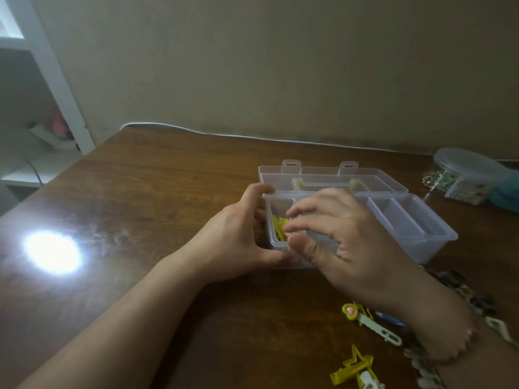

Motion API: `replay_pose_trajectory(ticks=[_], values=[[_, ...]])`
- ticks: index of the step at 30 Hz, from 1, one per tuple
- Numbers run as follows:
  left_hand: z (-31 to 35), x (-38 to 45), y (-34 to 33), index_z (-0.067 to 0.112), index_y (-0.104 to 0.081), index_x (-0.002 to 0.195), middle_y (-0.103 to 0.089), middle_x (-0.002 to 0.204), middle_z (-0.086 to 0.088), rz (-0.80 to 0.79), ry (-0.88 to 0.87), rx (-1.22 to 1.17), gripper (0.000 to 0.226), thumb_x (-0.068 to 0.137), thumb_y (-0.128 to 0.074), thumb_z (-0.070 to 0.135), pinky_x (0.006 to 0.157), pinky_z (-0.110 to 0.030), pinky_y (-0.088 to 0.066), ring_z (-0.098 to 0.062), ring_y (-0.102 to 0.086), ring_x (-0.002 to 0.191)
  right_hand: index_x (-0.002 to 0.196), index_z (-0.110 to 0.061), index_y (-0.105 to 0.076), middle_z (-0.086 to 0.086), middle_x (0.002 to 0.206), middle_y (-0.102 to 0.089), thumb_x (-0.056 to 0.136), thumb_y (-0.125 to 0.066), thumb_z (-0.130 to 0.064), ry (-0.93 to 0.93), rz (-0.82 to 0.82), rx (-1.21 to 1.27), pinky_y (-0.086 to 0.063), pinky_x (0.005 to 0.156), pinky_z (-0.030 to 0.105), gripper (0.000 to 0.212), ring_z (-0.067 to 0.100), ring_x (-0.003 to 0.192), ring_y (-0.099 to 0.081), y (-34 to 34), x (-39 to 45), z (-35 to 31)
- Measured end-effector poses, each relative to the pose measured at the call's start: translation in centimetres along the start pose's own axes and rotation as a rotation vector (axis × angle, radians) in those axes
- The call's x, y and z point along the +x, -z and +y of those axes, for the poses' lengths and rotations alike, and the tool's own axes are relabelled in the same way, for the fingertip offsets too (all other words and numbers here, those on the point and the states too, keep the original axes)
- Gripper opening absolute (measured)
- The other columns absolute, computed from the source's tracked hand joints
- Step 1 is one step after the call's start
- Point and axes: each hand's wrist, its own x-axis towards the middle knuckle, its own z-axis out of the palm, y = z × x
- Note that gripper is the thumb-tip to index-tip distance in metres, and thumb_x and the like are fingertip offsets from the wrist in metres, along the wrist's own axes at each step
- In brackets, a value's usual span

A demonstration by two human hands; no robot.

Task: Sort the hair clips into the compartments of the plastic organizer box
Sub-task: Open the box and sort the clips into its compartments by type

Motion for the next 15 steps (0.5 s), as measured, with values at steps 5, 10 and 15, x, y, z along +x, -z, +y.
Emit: replay_pose_trajectory(ticks=[5, 10, 15], values=[[0.0, -0.1, 0.0, 0.043, -0.023, 0.138, -0.055, 0.139, 0.007, 0.001, -0.003, 0.009, 0.100, 0.058, -0.080, 0.067, 0.096, -0.034, -0.056, -0.003, -0.058, 0.117, 0.125, -0.037, -0.060, -0.022, 0.137, -0.050, 0.079, 0.009, -0.078, 0.015, -0.209, -0.229, -0.002, 0.119, 0.051, 0.093, 0.008, 0.145, -0.013, 0.4, 0.1, -0.4], [0.1, 0.0, 0.1, 0.045, -0.024, 0.138, -0.055, 0.139, 0.007, -0.010, 0.004, -0.003, 0.101, 0.058, -0.082, 0.066, 0.097, -0.036, -0.055, -0.005, -0.058, 0.119, 0.119, -0.035, -0.061, -0.017, 0.133, -0.056, 0.091, -0.029, -0.068, 0.062, -0.081, -0.076, -0.029, 0.113, 0.045, 0.054, 0.010, 0.138, -0.035, 1.4, -0.6, -0.2], [0.3, 0.0, 0.5, 0.045, -0.025, 0.139, -0.055, 0.138, 0.011, -0.012, 0.040, 0.011, 0.104, 0.055, -0.083, 0.065, 0.098, -0.038, -0.054, -0.005, -0.058, 0.120, 0.108, -0.050, -0.058, -0.028, 0.104, -0.058, 0.083, -0.060, -0.052, 0.007, -0.547, 0.054, -0.050, 0.080, 0.023, 0.025, -0.004, 0.102, -0.054, 5.6, -2.4, -0.6]])
